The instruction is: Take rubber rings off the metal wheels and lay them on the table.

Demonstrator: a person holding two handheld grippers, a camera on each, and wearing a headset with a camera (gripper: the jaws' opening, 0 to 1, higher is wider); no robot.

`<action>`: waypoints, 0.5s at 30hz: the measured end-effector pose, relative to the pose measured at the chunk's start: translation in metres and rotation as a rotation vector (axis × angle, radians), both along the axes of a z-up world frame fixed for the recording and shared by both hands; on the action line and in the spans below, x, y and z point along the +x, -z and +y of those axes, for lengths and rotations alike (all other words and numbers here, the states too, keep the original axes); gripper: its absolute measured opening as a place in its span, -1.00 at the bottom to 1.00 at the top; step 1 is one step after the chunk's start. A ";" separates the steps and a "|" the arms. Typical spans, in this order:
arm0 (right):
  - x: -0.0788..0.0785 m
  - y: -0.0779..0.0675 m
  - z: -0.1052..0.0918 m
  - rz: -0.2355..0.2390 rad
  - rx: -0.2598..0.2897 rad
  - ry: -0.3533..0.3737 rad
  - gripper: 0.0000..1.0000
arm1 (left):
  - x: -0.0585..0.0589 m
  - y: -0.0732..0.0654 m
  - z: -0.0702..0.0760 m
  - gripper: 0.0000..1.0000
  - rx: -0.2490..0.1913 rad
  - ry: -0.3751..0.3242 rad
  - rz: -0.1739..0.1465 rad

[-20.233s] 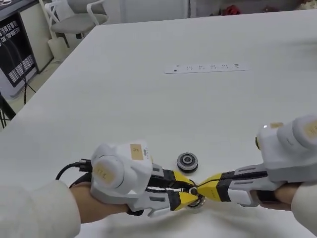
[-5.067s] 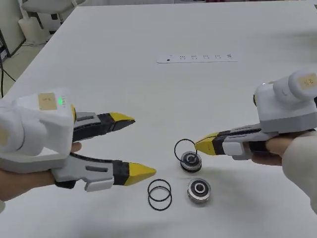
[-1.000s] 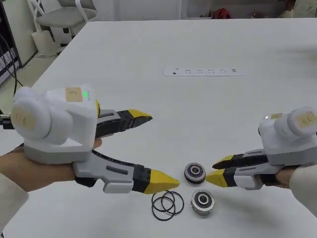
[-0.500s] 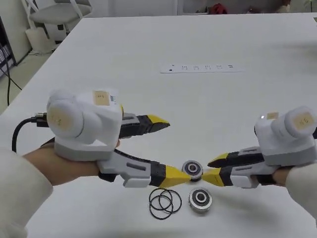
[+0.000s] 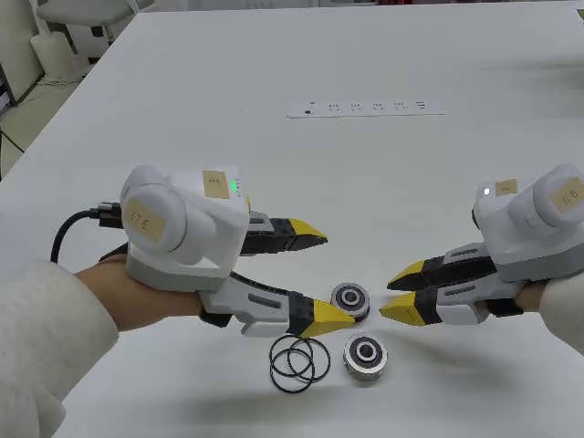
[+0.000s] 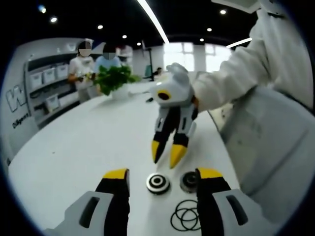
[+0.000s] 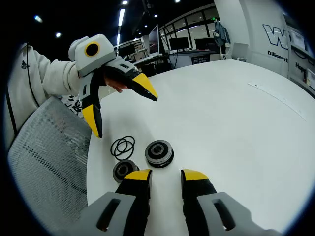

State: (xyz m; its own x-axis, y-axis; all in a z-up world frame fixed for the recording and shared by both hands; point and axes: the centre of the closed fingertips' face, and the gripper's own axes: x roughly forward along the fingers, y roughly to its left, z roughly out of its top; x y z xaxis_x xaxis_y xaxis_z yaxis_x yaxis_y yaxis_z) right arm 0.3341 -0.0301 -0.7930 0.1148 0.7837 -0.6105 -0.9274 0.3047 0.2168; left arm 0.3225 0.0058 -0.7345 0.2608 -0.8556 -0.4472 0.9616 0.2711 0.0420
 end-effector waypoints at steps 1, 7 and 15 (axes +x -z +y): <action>-0.001 0.000 0.000 0.000 -0.002 -0.005 -0.56 | 0.001 0.001 -0.001 0.08 0.001 0.001 0.001; -0.006 -0.001 0.006 -0.002 0.008 -0.041 -0.57 | 0.006 0.010 -0.006 -0.05 0.000 0.003 0.006; -0.008 0.003 0.016 -0.011 0.019 -0.062 -0.58 | 0.012 0.023 -0.010 -0.24 0.004 0.005 0.013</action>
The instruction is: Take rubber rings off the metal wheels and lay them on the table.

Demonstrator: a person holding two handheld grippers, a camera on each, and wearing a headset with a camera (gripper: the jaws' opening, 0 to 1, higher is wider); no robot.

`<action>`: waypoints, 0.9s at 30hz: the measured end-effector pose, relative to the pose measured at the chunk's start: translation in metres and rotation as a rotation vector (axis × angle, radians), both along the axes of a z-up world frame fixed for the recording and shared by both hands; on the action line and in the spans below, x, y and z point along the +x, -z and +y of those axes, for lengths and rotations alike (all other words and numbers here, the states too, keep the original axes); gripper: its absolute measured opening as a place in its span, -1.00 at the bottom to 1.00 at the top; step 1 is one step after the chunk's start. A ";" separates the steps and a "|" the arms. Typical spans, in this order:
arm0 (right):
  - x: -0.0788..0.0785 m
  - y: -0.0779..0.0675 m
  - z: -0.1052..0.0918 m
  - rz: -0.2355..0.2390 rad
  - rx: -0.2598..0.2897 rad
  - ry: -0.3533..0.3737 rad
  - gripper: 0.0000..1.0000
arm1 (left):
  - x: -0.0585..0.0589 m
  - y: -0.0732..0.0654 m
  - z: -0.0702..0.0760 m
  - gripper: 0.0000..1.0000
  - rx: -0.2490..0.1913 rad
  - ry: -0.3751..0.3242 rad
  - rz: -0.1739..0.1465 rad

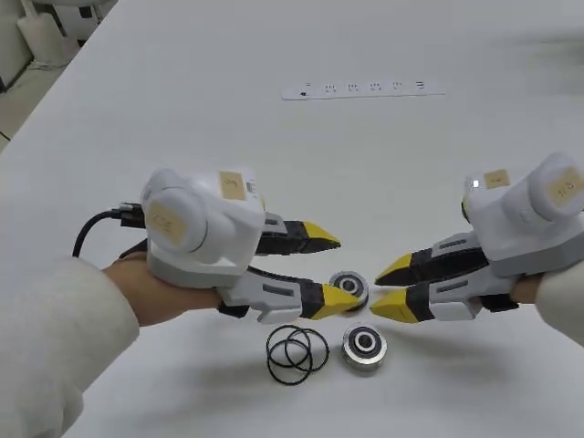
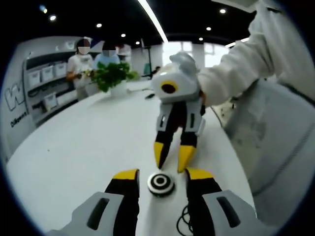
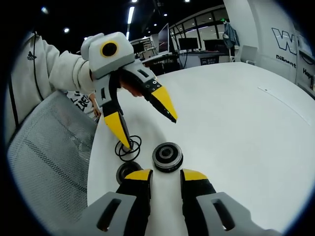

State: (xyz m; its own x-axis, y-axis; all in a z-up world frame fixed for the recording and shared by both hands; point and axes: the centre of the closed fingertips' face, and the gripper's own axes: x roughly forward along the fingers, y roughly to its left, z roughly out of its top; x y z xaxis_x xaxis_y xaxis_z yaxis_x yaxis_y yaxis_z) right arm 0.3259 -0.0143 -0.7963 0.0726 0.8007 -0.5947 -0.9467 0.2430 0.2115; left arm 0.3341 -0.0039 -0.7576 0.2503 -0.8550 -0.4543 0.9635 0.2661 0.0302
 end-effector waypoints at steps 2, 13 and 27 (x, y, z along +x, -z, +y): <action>0.002 0.002 0.001 -0.006 0.001 0.011 -0.58 | 0.001 0.003 0.000 -0.26 0.001 -0.005 0.005; 0.004 0.009 0.002 0.002 0.009 0.023 -0.60 | 0.004 0.023 -0.004 -0.43 0.023 -0.010 0.017; 0.003 0.011 0.005 -0.015 0.016 0.023 -0.72 | 0.000 0.034 -0.005 -0.68 0.051 0.002 0.020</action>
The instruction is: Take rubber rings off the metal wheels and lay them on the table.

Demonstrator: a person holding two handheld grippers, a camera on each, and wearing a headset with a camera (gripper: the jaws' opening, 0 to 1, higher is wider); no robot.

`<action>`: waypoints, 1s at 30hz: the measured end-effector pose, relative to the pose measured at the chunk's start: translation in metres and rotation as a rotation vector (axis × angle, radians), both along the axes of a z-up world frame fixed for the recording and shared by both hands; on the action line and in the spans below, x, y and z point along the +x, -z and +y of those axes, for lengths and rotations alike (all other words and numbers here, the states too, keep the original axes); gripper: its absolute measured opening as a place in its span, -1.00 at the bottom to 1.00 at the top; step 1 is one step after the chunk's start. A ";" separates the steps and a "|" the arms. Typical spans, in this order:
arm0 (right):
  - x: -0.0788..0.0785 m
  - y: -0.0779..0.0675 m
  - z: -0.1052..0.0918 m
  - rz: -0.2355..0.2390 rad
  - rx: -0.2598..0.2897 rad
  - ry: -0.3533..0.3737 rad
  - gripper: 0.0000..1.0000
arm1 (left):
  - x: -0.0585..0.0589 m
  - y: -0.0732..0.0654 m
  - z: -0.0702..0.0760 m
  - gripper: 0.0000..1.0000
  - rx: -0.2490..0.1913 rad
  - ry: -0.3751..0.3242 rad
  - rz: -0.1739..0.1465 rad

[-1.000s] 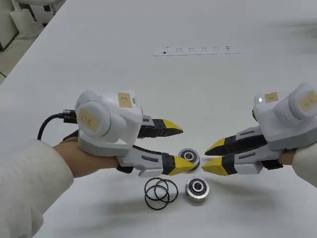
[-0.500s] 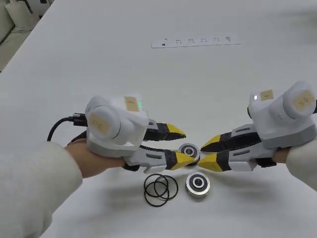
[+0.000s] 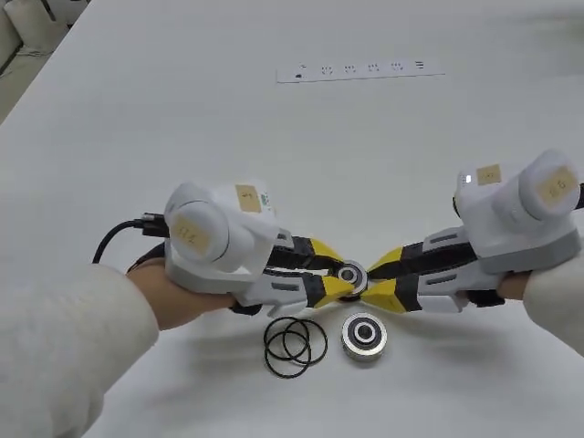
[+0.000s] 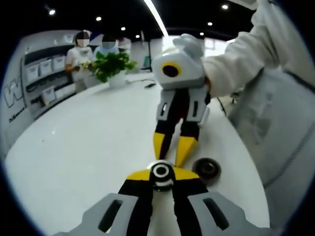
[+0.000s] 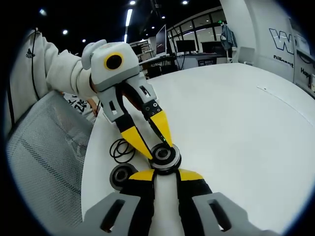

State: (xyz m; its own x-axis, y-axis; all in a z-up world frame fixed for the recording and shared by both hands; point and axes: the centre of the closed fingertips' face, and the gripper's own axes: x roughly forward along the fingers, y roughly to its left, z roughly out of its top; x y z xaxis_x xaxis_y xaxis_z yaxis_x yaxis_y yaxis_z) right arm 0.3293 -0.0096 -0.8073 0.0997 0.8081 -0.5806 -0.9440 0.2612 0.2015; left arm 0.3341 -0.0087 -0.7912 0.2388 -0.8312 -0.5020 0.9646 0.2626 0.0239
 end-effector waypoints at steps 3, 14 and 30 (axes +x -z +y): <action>0.000 0.001 -0.001 -0.014 -0.010 -0.004 -0.77 | 0.002 0.000 -0.001 -0.71 -0.005 -0.014 0.016; 0.003 0.001 -0.003 0.013 -0.023 0.034 -0.98 | 0.000 0.000 -0.001 -0.72 -0.006 -0.004 0.015; 0.010 -0.007 -0.006 0.234 0.072 0.214 -1.00 | 0.001 0.000 -0.001 -0.74 -0.002 -0.014 -0.012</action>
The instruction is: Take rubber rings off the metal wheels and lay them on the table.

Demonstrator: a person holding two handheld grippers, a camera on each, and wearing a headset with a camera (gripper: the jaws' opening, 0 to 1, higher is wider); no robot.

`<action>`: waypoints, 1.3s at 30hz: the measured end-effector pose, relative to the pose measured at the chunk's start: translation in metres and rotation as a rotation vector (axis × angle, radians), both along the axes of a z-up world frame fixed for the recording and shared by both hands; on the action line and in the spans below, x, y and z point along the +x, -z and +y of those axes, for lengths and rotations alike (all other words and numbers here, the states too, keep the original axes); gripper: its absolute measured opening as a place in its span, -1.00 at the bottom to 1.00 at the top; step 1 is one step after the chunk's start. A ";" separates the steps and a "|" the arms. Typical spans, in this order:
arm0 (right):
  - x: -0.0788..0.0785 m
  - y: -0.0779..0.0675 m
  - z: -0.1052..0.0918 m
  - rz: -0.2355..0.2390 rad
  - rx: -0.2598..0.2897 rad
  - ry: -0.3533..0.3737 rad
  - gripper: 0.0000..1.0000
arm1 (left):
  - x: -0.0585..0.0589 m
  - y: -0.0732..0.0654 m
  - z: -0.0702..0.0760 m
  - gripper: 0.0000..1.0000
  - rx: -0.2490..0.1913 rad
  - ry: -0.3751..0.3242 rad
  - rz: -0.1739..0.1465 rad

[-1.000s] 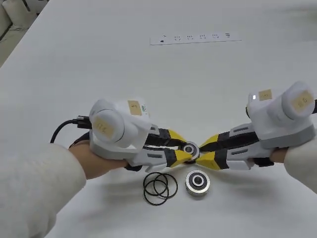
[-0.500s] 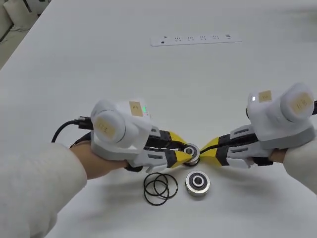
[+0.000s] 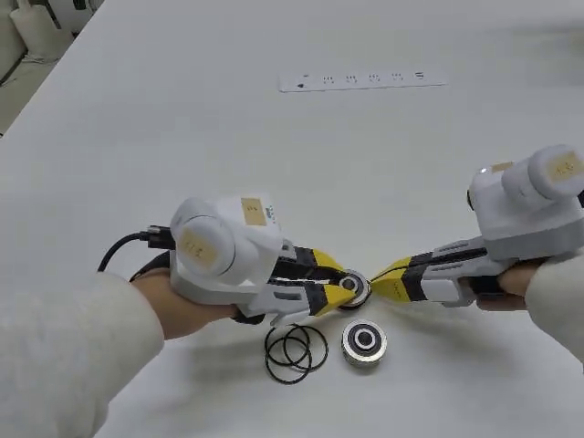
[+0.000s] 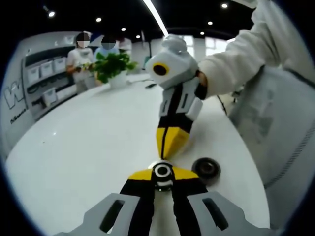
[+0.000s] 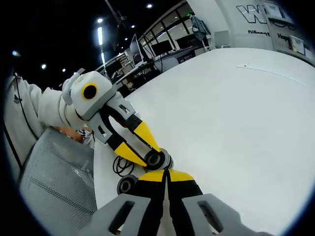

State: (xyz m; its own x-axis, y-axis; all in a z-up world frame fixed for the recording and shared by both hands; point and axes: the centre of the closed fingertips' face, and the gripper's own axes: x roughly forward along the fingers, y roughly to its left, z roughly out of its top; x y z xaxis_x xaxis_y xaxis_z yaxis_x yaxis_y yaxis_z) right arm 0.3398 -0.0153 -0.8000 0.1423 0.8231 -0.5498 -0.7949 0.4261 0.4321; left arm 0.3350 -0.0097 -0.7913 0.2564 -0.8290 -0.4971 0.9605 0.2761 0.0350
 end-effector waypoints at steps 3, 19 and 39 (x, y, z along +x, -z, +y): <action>0.000 -0.002 0.001 0.027 0.018 0.032 -1.00 | 0.000 0.000 0.000 -0.74 -0.004 -0.006 -0.004; -0.003 -0.012 0.008 0.032 0.037 0.041 -1.00 | 0.000 0.000 0.001 -0.74 0.009 -0.002 -0.023; -0.005 -0.015 0.010 0.026 0.051 0.031 -1.00 | 0.000 0.000 0.001 -0.74 0.008 -0.003 -0.025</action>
